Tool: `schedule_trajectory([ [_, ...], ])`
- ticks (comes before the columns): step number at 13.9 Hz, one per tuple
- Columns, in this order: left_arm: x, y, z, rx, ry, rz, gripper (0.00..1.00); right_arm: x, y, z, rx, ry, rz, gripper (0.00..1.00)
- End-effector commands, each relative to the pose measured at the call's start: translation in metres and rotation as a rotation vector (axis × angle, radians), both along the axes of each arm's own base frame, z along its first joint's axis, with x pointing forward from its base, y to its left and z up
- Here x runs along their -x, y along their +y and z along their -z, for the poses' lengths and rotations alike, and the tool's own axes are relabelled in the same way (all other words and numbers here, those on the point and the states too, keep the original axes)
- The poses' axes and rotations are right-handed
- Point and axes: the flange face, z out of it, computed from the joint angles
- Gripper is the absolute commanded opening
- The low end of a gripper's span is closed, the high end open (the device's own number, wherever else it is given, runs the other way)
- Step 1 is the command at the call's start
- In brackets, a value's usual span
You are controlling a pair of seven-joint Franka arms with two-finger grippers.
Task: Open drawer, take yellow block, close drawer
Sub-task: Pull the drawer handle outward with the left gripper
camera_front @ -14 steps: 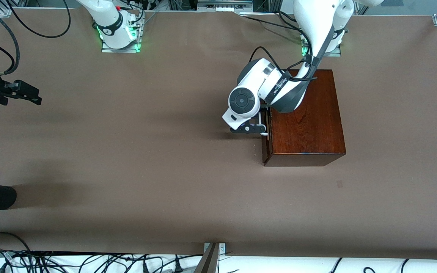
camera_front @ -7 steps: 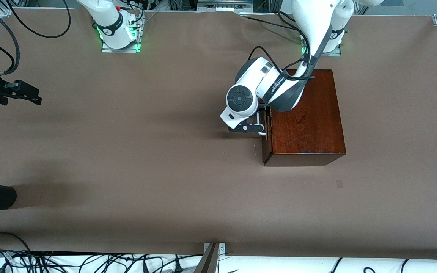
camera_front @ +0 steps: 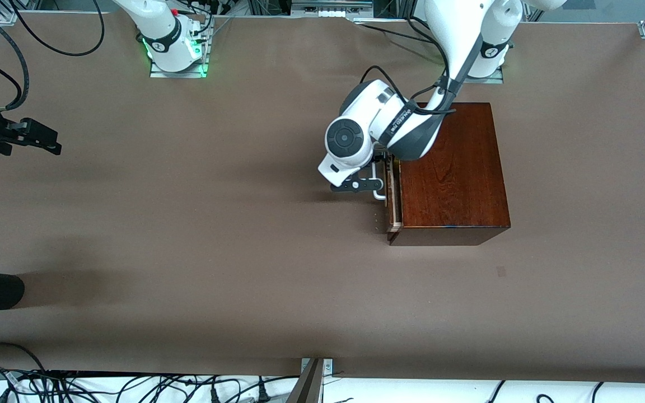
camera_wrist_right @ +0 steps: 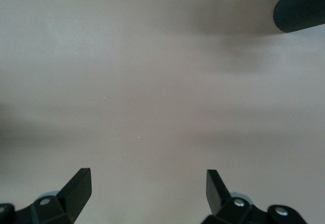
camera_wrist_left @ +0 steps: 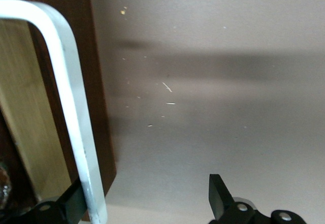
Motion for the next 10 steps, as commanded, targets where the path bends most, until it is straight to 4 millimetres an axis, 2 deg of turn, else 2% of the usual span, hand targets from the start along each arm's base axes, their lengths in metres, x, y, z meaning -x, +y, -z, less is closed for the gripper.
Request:
schedule_trajectory([
  [1,0.001,-0.021,0.003,0.021,-0.007,-0.032,1.0,0.003,-0.002,-0.007,-0.016,-0.008,-0.006,1.0],
  [3,0.002,-0.032,0.0,0.044,-0.003,-0.037,1.0,0.003,-0.002,-0.008,-0.016,-0.009,-0.006,1.0],
  [6,0.003,-0.035,0.002,0.055,0.006,-0.041,1.0,0.003,-0.002,-0.007,-0.016,-0.008,-0.006,1.0],
  [10,0.008,-0.064,0.0,0.069,-0.022,-0.058,1.0,0.003,-0.002,-0.008,-0.015,-0.006,-0.007,1.0],
])
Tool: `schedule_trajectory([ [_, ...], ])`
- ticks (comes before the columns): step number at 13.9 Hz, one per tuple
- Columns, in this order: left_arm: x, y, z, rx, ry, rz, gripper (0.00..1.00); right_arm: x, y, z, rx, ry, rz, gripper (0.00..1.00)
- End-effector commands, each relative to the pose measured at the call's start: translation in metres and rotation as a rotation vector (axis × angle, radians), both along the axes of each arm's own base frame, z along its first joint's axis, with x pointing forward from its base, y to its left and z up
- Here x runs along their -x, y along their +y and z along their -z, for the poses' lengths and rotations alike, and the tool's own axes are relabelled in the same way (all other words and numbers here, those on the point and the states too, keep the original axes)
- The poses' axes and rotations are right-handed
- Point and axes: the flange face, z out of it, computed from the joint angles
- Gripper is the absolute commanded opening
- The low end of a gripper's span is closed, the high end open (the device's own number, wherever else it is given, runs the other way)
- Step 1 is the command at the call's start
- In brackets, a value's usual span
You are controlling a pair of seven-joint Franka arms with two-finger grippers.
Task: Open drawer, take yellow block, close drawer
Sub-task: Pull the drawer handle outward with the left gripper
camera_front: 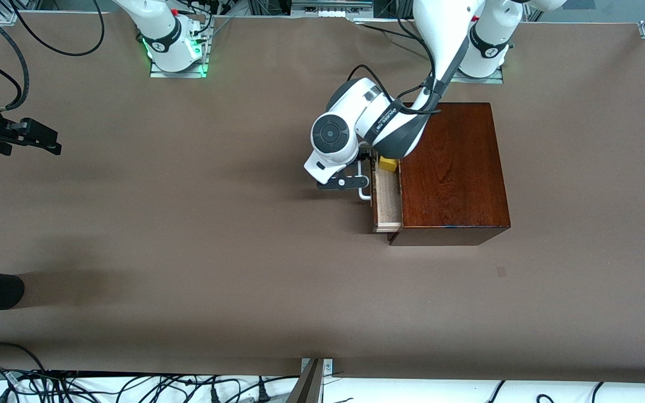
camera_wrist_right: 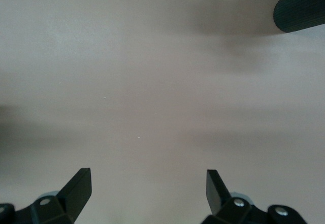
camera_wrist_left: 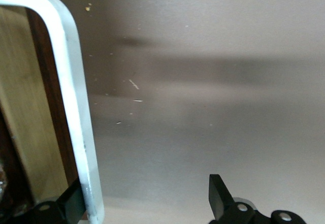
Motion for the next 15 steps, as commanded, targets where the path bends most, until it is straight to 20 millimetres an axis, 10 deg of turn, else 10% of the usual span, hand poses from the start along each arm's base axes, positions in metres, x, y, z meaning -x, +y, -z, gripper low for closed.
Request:
schedule_trajectory([
  [1,0.009,-0.036,0.002,0.031,-0.01,-0.032,1.0,0.004,-0.002,-0.009,-0.015,-0.008,-0.007,1.0],
  [15,0.03,-0.086,-0.002,0.086,-0.032,-0.056,1.0,0.004,-0.002,-0.009,-0.015,-0.009,-0.006,1.0],
])
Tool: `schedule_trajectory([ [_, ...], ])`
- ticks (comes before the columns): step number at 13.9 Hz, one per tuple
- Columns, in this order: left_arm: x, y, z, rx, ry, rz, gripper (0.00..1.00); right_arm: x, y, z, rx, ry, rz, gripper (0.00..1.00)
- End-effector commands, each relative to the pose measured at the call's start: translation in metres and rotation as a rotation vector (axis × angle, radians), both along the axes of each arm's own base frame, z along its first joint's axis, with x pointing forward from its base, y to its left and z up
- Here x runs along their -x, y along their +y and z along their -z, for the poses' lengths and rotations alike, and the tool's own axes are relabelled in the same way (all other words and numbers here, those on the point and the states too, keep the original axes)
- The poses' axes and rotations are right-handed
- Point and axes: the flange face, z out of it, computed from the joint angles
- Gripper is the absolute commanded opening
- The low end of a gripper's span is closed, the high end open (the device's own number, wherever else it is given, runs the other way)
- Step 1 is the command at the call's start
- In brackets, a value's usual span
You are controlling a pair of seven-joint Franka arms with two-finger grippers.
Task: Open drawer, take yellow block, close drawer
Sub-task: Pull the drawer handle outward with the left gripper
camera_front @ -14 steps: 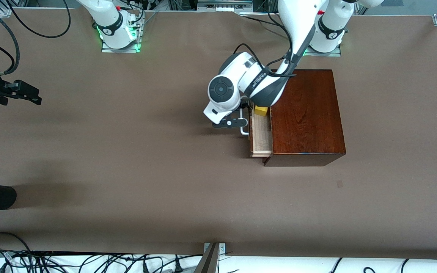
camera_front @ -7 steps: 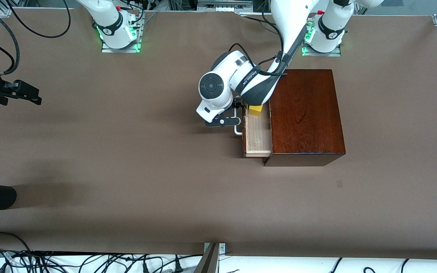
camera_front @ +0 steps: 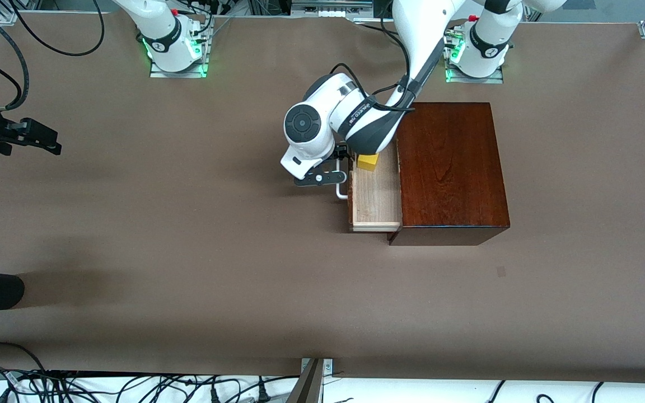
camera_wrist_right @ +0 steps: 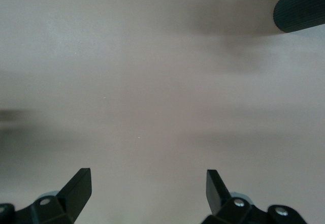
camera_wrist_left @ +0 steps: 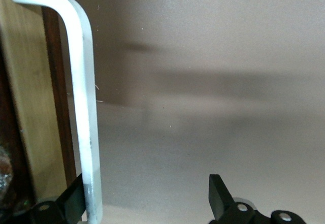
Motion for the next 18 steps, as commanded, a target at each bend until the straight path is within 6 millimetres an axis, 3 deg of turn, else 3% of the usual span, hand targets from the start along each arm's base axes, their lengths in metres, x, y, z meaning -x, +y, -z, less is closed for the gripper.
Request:
schedule_trajectory([
  [1,0.024,-0.041,0.0,0.074,0.014,-0.045,1.0,0.003,-0.002,-0.008,-0.014,-0.008,-0.006,1.0],
  [18,0.028,-0.058,-0.005,0.16,0.002,-0.072,1.0,0.004,-0.002,-0.009,-0.015,-0.008,-0.006,1.0],
])
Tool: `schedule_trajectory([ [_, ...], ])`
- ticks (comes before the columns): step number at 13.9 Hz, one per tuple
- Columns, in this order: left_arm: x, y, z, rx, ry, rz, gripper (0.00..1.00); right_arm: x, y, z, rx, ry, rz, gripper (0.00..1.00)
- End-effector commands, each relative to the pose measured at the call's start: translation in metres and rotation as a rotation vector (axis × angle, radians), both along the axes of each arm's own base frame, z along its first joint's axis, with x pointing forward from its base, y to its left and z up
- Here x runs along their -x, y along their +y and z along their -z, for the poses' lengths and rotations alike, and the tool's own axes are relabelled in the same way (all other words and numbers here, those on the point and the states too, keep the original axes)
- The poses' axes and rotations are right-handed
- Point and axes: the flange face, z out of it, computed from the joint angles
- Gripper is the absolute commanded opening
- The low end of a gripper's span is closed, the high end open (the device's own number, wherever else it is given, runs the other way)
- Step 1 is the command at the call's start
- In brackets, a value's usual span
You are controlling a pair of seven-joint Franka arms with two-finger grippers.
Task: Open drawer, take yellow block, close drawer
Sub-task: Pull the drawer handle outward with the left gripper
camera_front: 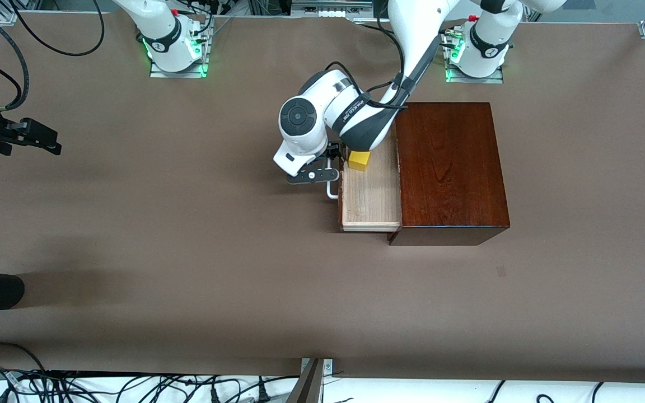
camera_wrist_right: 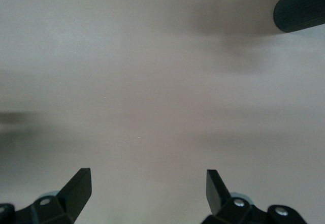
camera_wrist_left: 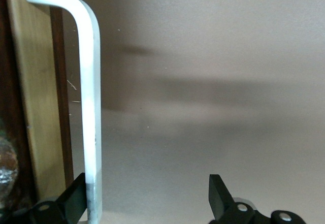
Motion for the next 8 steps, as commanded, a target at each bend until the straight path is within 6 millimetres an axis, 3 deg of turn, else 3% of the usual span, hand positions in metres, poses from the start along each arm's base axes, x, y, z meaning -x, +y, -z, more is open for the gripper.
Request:
schedule_trajectory([
  [1,0.022,-0.041,0.0,0.108,0.037,-0.046,1.0,0.004,-0.002,-0.009,-0.015,-0.008,-0.006,1.0],
  [8,0.019,-0.032,-0.01,0.078,0.041,-0.03,1.0,0.004,-0.003,-0.009,-0.015,-0.008,-0.006,1.0],
])
